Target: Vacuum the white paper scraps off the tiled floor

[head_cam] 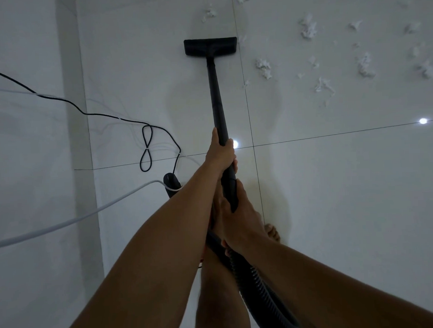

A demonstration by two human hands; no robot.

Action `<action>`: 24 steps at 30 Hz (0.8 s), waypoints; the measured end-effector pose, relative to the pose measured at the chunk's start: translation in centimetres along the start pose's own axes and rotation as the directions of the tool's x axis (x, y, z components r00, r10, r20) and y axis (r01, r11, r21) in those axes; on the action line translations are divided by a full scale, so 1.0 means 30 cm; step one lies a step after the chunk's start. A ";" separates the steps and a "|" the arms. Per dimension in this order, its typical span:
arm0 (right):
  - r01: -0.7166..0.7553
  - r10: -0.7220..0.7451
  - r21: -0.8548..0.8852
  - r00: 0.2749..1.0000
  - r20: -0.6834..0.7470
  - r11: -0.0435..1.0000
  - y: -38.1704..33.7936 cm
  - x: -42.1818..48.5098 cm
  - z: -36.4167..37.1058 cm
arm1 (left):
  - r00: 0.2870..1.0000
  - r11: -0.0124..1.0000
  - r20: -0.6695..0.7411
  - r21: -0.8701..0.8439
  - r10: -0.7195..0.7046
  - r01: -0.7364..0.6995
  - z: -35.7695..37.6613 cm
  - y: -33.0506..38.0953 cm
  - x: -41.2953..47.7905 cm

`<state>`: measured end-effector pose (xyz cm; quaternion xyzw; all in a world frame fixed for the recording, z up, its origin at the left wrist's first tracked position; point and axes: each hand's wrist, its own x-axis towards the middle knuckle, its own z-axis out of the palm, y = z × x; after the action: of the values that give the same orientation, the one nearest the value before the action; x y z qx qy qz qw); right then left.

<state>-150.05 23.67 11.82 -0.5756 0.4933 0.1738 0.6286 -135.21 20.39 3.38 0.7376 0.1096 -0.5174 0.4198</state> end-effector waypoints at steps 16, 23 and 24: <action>-0.005 0.007 -0.172 1.000 0.009 0.985 -0.037 0.016 -0.011 | 0.999 0.986 -0.039 0.167 0.008 -0.001 0.006 0.024 0.016; -0.003 0.006 -0.154 1.000 0.023 0.988 -0.050 0.048 -0.017 | 0.999 0.977 -0.037 0.213 0.034 -0.026 0.006 0.026 0.068; 0.008 -0.004 -0.156 1.000 0.026 0.988 -0.048 0.057 -0.019 | 0.999 0.977 -0.036 0.214 0.035 -0.027 0.009 0.025 0.080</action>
<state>-148.38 22.16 11.32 -0.6224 0.4682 0.2173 0.5884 -133.89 19.08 1.69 0.7900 0.0504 -0.5049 0.3442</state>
